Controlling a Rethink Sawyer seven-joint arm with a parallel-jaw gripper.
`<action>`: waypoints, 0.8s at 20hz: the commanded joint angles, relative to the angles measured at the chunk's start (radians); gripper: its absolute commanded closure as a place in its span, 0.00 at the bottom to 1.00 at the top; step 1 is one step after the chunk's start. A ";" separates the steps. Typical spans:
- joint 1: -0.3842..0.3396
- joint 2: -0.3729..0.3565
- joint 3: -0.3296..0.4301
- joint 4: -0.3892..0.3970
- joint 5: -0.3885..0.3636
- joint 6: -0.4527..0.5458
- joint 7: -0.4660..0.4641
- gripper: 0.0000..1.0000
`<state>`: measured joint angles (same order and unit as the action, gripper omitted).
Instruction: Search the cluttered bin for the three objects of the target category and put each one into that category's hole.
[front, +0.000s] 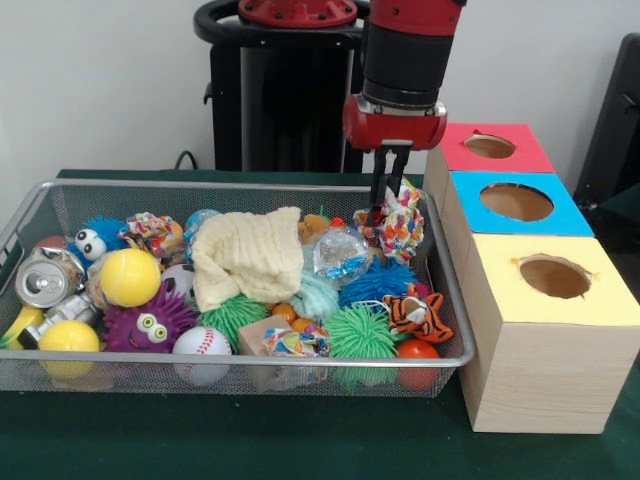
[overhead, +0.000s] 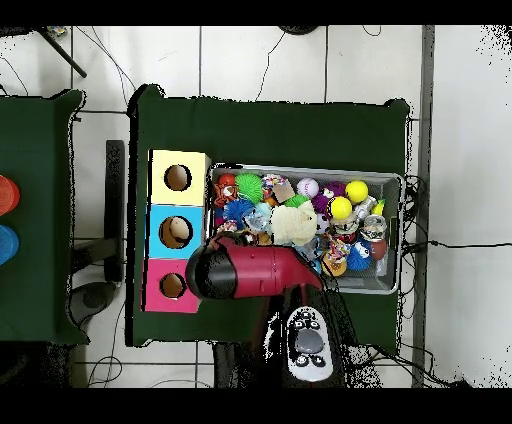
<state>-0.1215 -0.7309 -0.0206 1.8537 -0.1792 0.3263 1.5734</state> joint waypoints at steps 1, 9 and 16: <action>-0.024 -0.038 0.055 0.031 0.032 0.115 0.108 1.00; -0.026 -0.017 0.056 0.023 0.021 0.089 0.110 1.00; -0.020 -0.018 0.053 0.020 0.025 0.091 0.117 1.00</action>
<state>-0.1215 -0.7575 -0.0206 1.8592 -0.1794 0.3321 1.5734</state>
